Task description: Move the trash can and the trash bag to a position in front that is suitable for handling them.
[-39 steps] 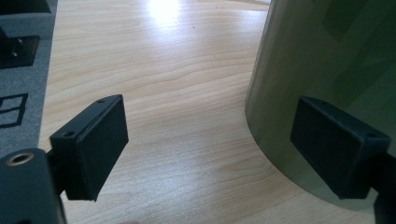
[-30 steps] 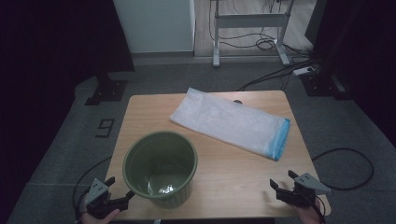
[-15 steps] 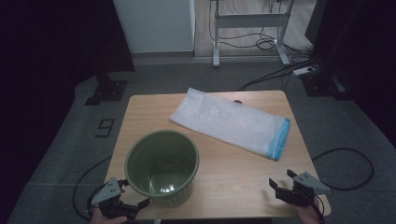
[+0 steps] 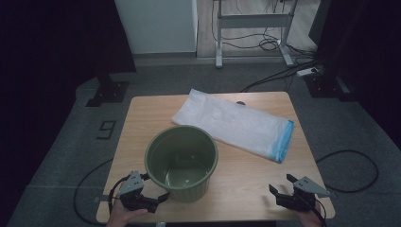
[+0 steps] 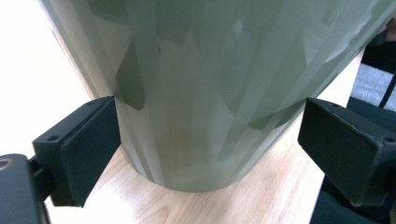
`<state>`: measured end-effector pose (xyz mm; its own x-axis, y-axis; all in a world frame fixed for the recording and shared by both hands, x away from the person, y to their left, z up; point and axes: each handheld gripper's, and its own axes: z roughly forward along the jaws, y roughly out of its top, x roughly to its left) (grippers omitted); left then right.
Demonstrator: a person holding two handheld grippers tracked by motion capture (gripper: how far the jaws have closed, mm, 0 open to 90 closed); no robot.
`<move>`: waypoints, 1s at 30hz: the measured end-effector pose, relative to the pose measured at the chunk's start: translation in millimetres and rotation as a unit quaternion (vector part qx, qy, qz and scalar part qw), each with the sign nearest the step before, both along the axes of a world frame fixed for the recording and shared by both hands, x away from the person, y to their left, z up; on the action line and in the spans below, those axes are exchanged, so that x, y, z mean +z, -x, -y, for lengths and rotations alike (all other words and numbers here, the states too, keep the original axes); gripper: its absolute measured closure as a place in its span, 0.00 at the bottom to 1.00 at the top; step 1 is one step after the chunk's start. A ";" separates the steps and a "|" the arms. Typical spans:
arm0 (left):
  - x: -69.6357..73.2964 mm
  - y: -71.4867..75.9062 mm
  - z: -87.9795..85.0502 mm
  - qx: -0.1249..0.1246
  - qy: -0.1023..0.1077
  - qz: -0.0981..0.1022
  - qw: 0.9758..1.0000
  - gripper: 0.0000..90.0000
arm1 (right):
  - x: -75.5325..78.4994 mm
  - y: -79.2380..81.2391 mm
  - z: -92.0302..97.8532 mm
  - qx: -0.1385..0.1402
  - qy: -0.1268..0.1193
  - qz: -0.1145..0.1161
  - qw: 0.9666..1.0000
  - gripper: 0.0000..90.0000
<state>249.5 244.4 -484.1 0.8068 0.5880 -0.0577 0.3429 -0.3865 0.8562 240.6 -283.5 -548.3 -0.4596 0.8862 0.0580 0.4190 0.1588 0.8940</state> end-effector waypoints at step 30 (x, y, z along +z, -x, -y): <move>0.5 -12.9 43.3 0.032 0.003 -0.002 0.999 0.13 | 0.1 3.3 0.9 0.004 0.001 -0.001 1.000 0.16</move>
